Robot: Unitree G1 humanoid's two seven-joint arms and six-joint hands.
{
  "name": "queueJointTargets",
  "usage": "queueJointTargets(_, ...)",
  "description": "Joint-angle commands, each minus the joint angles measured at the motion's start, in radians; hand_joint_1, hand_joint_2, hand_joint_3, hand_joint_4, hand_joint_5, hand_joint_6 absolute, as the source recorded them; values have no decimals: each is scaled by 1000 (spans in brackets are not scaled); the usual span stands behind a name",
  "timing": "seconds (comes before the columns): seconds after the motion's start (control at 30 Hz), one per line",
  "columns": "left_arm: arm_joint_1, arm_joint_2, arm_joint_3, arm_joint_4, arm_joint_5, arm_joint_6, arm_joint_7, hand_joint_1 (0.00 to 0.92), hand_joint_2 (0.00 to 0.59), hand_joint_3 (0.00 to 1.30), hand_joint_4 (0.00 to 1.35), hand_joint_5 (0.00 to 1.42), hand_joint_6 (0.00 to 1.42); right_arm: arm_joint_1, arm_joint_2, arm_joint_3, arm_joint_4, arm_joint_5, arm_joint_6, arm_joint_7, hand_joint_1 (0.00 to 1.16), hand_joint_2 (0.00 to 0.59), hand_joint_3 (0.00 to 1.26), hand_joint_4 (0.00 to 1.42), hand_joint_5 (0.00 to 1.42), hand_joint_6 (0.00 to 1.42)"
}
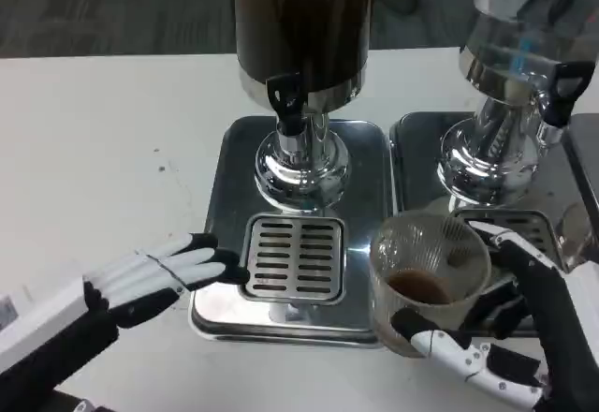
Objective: Grasp the cup under the faucet to collect the drink, then remove the cup.
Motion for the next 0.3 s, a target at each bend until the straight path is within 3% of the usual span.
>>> queueJointTargets(0.03,6,16,2,-5,13,-1,-5,0,99,197,59,56,125,-2,2,-3,-29,12,-43,-3,667,245,540,593,730,851)
queueJointTargets(0.3,-1,16,-5,-1,11,-1,-7,0,99,197,59,56,125,-2,5,-3,-30,9,-42,-6,667,245,540,593,736,853)
